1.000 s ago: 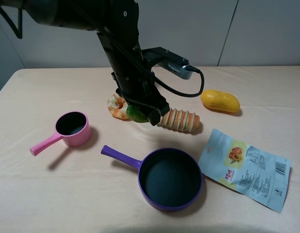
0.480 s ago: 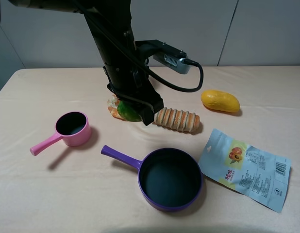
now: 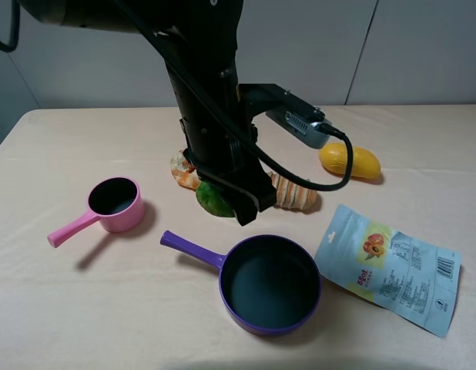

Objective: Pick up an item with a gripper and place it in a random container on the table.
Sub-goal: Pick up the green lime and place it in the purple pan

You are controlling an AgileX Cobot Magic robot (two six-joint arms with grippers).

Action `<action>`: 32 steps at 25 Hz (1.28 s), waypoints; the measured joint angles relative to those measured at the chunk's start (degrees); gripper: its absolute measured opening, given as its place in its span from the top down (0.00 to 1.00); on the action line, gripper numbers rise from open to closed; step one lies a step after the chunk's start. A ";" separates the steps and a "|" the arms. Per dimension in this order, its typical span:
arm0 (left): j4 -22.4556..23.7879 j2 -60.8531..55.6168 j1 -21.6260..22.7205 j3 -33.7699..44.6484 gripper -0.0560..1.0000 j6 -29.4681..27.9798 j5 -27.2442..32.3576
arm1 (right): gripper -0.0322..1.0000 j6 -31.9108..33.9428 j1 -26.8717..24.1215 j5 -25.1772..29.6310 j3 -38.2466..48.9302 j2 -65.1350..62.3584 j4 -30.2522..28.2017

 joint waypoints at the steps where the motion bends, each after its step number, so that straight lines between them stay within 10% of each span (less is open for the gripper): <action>1: 0.00 0.00 -0.53 0.00 0.34 -0.09 0.00 | 0.30 0.00 0.00 0.00 0.00 0.00 0.00; 32: -0.90 7.55 -10.75 1.33 0.34 -5.23 -6.31 | 0.30 0.00 0.00 0.00 0.00 0.00 0.00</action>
